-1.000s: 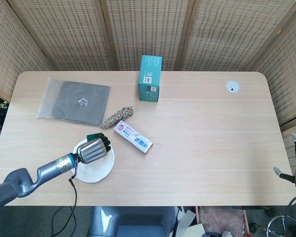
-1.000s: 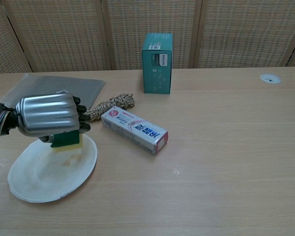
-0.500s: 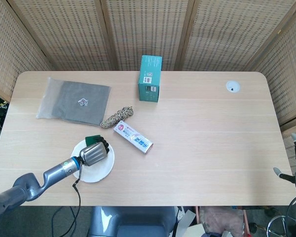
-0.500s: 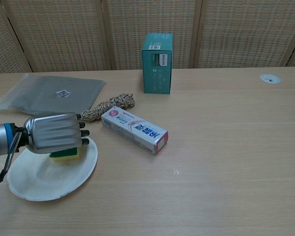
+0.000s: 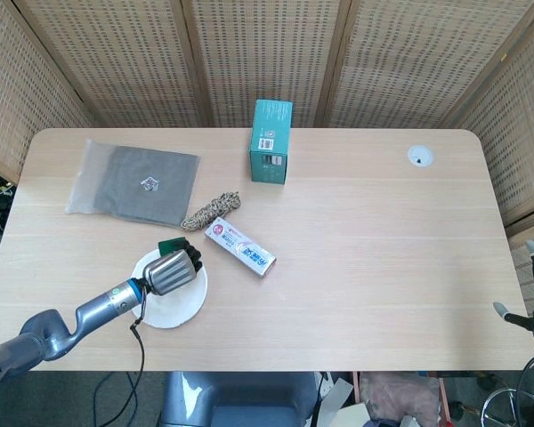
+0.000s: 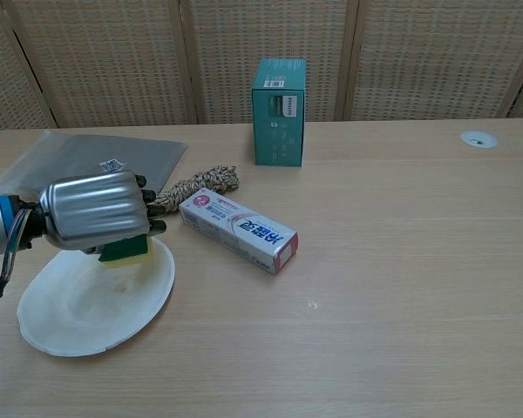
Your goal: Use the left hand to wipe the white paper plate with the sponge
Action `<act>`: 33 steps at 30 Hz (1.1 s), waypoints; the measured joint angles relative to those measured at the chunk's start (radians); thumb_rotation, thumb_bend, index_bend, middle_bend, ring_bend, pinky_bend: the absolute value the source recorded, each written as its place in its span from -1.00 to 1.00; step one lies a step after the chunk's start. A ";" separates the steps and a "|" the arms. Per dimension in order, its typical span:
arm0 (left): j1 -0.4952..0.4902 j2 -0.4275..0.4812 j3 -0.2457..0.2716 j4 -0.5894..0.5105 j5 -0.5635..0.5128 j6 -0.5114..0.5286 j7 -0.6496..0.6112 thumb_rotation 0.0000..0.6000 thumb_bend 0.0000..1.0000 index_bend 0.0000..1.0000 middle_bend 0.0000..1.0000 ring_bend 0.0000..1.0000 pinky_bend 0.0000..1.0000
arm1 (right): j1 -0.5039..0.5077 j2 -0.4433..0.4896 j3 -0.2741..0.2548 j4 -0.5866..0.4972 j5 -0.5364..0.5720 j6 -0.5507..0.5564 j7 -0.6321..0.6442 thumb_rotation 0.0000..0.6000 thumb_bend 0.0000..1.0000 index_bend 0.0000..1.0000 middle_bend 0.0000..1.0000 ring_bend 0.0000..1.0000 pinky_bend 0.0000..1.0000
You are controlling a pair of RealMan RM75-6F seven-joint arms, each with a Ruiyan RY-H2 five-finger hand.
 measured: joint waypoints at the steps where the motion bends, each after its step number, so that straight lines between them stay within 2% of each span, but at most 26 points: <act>1: -0.002 0.005 -0.001 -0.008 0.000 -0.001 0.003 1.00 -0.09 0.54 0.15 -0.05 0.06 | 0.000 0.000 0.000 0.000 0.000 0.000 0.000 1.00 -1.00 -0.97 -1.00 -1.00 -1.00; 6: 0.001 -0.010 0.011 -0.013 -0.003 -0.041 0.011 1.00 -0.09 0.54 0.15 -0.05 0.06 | 0.000 0.001 -0.001 0.001 0.001 -0.002 0.001 1.00 -1.00 -0.97 -1.00 -1.00 -1.00; 12: 0.014 -0.061 0.034 0.044 0.000 -0.069 0.007 1.00 -0.09 0.54 0.15 -0.05 0.06 | 0.002 0.002 0.000 0.002 0.004 -0.008 0.003 1.00 -1.00 -0.97 -1.00 -1.00 -1.00; 21: 0.021 -0.096 0.044 0.103 0.002 -0.066 -0.019 1.00 -0.09 0.54 0.15 -0.05 0.06 | 0.003 0.004 0.001 0.001 0.005 -0.009 0.007 1.00 -1.00 -0.97 -1.00 -1.00 -1.00; 26: 0.020 -0.080 0.028 0.085 -0.002 -0.023 -0.040 1.00 -0.09 0.54 0.15 -0.05 0.06 | 0.001 0.006 -0.001 -0.003 -0.001 -0.005 0.010 1.00 -1.00 -0.97 -1.00 -1.00 -1.00; 33: 0.013 -0.030 -0.004 -0.013 -0.020 0.012 -0.048 1.00 -0.09 0.54 0.15 -0.04 0.07 | -0.001 0.008 -0.001 -0.004 -0.003 0.001 0.010 1.00 -1.00 -0.97 -1.00 -1.00 -1.00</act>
